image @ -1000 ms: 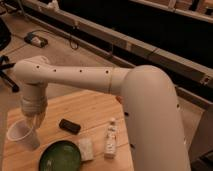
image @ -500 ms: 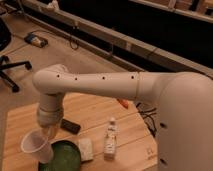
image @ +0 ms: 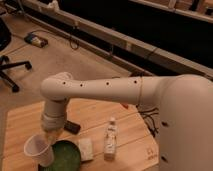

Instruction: Place the ceramic cup in the ceramic bowl

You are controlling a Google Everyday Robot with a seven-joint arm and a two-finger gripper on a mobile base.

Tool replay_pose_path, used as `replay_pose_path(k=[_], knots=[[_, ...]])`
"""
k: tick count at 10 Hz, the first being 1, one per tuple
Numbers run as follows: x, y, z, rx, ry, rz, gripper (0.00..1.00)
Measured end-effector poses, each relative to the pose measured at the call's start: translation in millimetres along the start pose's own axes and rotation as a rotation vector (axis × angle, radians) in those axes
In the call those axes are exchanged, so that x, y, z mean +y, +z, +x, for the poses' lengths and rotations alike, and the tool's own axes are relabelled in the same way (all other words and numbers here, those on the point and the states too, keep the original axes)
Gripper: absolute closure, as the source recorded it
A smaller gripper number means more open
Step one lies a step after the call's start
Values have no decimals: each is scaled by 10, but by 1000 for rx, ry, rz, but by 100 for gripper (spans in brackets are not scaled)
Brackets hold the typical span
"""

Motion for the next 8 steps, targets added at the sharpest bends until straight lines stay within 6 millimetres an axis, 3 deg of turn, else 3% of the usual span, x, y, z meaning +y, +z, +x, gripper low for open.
replay_pose_path(k=[2,5,8], knots=[[-59,-37,83,6,4,12,68],[-135,109,92,14,-6,18,68],[-174,121,124,20,-2,23,68]])
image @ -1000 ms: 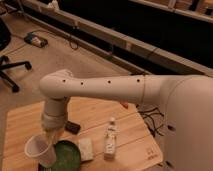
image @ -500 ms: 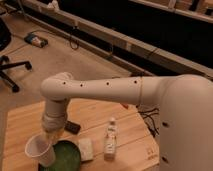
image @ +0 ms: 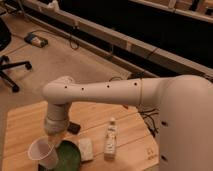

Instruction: Place the ceramic cup in the ceramic bowl

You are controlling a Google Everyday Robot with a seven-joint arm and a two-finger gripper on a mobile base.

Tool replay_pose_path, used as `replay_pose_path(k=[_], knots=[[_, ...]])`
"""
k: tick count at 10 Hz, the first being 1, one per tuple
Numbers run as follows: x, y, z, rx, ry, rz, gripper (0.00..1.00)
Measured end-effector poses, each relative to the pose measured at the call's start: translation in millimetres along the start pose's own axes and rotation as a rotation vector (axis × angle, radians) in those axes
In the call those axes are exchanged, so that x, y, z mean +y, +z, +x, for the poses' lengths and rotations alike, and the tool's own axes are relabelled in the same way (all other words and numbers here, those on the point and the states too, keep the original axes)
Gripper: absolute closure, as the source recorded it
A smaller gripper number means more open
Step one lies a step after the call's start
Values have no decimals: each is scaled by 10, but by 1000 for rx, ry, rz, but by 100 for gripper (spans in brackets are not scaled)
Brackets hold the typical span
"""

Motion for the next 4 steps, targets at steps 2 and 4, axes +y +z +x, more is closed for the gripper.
replay_pose_path(k=[2,4], knots=[[-63,63,6,10,-11,10,68],[-85,158,-12,17,-28,18,68]])
